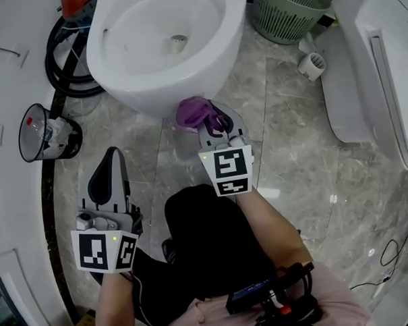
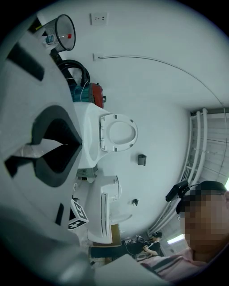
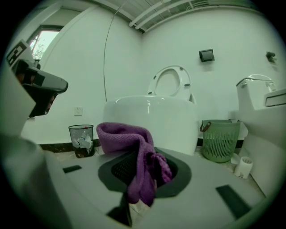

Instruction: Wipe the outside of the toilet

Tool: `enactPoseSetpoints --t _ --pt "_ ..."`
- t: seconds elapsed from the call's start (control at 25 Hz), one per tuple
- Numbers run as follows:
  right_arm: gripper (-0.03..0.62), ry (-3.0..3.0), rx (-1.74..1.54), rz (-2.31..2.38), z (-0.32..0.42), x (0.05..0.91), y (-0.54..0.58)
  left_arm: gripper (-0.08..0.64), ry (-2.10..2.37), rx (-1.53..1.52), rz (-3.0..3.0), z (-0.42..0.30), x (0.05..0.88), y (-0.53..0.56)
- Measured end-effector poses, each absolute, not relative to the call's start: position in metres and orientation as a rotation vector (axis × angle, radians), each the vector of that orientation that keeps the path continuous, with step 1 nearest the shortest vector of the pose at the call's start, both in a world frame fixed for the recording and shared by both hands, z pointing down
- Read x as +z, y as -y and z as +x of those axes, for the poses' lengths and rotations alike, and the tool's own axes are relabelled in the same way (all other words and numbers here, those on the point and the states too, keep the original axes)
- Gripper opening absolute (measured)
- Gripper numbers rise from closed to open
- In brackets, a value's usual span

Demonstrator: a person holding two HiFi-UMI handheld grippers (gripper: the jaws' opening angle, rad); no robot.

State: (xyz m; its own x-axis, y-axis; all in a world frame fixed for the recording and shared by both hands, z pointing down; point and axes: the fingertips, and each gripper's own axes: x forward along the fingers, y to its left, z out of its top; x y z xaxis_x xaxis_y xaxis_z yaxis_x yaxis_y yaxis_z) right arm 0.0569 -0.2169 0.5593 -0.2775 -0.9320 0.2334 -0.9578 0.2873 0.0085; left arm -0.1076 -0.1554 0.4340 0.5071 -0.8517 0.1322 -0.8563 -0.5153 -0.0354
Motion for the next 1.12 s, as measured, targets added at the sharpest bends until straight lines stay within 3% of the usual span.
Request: enactPoseSetpoints --t 0.44,0.84,1.12 --pt "0.087 2.316 0.192 1.802 0.111 0.575 0.238 0.009 1.514 0.234 2.702 -0.083 0.439 0.156" --pt "0.089 2.103 0.333 2.024 0.185 0.600 0.268 0.009 1.566 0.242 2.677 -0.103 0.437 0.148" --pt "0.094 2.033 0.328 2.237 0.229 0.559 0.253 0.009 1.578 0.201 2.682 -0.122 0.433 0.145"
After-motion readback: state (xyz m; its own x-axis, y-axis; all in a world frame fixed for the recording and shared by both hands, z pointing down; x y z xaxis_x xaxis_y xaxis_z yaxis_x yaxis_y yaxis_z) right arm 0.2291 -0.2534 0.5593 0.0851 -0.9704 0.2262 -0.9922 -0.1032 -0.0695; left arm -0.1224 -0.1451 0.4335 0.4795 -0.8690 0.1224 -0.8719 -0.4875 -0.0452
